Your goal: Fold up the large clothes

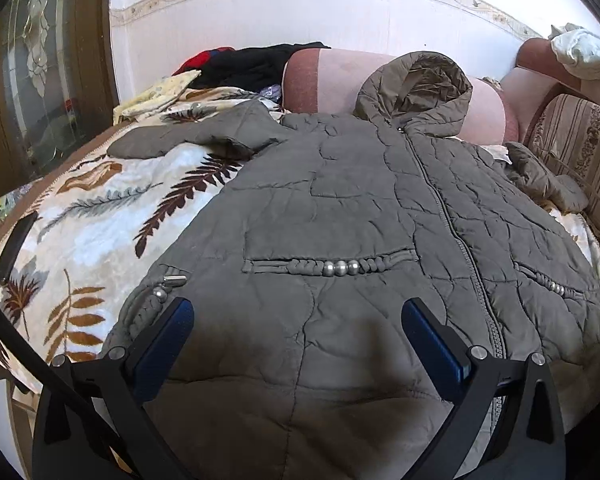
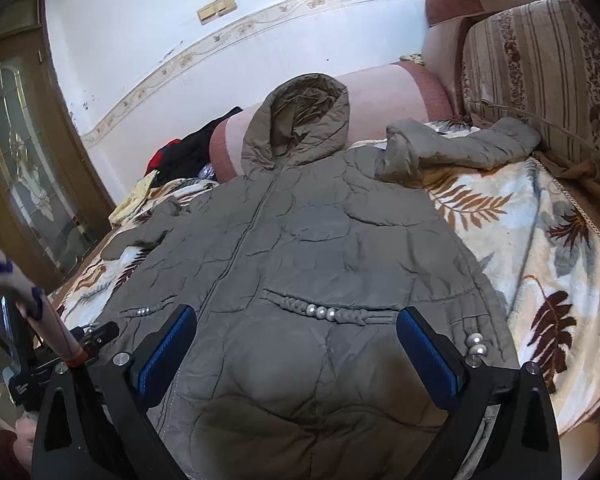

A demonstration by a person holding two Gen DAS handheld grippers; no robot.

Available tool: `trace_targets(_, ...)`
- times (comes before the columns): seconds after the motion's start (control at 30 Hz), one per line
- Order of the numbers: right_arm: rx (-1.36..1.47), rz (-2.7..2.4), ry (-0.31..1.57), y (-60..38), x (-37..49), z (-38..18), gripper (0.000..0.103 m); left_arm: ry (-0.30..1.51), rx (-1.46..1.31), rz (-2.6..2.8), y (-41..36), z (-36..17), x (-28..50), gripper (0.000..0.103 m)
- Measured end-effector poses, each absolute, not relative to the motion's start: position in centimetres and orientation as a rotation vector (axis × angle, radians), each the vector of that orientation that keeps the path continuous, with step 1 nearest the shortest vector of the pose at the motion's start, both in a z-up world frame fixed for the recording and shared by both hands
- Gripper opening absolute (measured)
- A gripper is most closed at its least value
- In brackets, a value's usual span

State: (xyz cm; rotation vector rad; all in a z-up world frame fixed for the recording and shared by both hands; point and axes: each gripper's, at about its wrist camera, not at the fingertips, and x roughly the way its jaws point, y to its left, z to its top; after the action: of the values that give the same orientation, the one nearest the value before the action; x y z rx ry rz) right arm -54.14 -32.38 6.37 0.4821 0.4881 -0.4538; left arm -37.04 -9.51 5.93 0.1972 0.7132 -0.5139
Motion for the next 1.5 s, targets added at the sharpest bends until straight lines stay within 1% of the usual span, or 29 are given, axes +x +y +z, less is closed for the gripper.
trace_targets(0.37, 0.497, -0.451, 0.507, -31.8, -54.2, 6.8, 0.102, 0.705, 0.202, -0.498, -9.1, 6.1, -37.1, 0.103)
trace_targets(0.9, 0.478, -0.449, 0.478, -31.8, -54.5, 6.9, 0.102, 0.699, 0.212, -0.483, -8.8, 6.1, -37.1, 0.103)
trace_targets(1.07, 0.531, -0.439, 0.478, -32.8, -54.8, 6.5, 0.102, 0.685, 0.226, -0.486, -9.7, 7.0, -36.8, 0.103)
trace_targets(1.27, 0.616, -0.43, 0.462, -33.9, -55.1, 6.1, 0.102, 0.693, 0.145, -0.513, -12.8, 10.1, -34.2, 0.103)
trace_targets(1.4, 0.601, -0.438, 0.508, -33.9, -54.7, 5.8, 0.102, 0.723, 0.128, -0.508, -18.0, 12.7, -31.7, 0.103)
trace_targets(1.43, 0.6, -0.437, 0.518, -34.1, -54.6, 5.7, 0.101, 0.738, 0.123, -0.536, -19.7, 12.8, -31.1, 0.103)
trace_targets(1.5, 0.624, -0.427, 0.535, -34.8, -54.6, 5.5, 0.097, 0.772, 0.156, -0.574, -22.5, 11.5, -30.3, 0.103)
